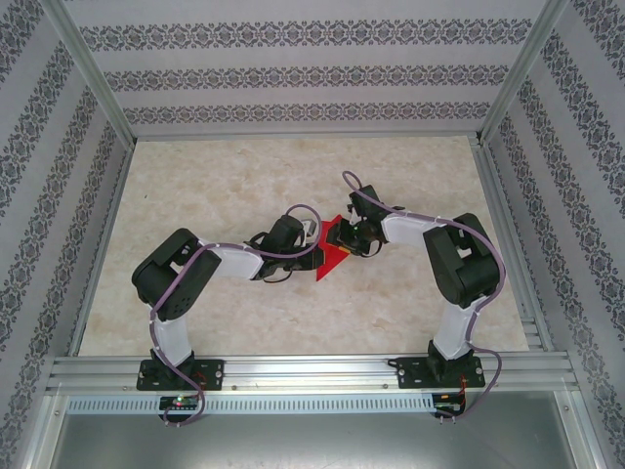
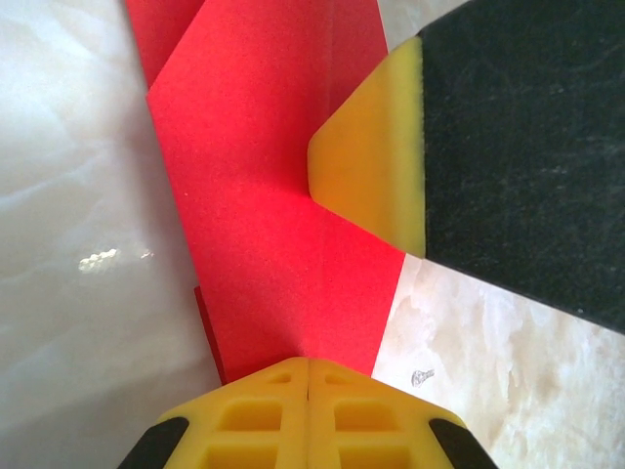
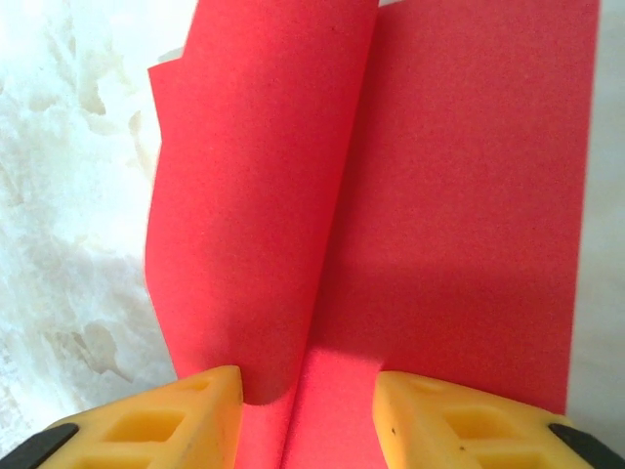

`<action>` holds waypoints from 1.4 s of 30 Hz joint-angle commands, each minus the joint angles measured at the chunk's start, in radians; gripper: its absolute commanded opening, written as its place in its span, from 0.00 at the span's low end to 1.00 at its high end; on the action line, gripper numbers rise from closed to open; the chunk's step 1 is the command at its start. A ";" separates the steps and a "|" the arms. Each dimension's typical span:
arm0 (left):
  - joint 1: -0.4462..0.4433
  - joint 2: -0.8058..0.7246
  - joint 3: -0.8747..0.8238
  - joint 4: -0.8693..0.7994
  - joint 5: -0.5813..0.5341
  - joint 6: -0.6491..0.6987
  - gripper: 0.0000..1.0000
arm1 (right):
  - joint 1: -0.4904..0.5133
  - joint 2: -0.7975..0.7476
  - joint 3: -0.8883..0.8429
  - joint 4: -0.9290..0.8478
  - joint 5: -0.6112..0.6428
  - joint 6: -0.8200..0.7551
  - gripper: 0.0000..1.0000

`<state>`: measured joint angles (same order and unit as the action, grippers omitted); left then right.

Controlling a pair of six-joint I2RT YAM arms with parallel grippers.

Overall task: Fold a paper plane with a square sheet of paper (pick it up from the middle)
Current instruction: Fourth fold the wing at the center of the table.

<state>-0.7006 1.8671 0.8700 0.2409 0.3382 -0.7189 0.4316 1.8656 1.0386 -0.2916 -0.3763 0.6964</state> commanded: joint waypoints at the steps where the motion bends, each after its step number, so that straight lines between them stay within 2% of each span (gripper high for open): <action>1: 0.009 0.028 0.024 -0.028 -0.006 0.014 0.07 | -0.001 0.103 -0.027 -0.106 0.138 -0.028 0.41; 9: 0.010 -0.031 0.016 -0.028 -0.010 0.009 0.09 | 0.005 0.135 0.003 -0.151 0.166 -0.034 0.39; 15: 0.011 -0.068 0.014 -0.027 -0.055 0.008 0.10 | 0.007 0.132 0.000 -0.150 0.171 -0.029 0.39; 27: 0.016 -0.018 0.034 0.004 -0.024 -0.001 0.10 | 0.007 0.135 -0.005 -0.142 0.165 -0.016 0.40; 42: 0.016 0.026 0.060 -0.054 -0.068 0.007 0.08 | 0.007 0.145 -0.005 -0.156 0.180 -0.014 0.39</action>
<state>-0.6941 1.8668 0.9081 0.2077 0.2958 -0.7197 0.4324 1.8973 1.0912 -0.3592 -0.3634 0.6861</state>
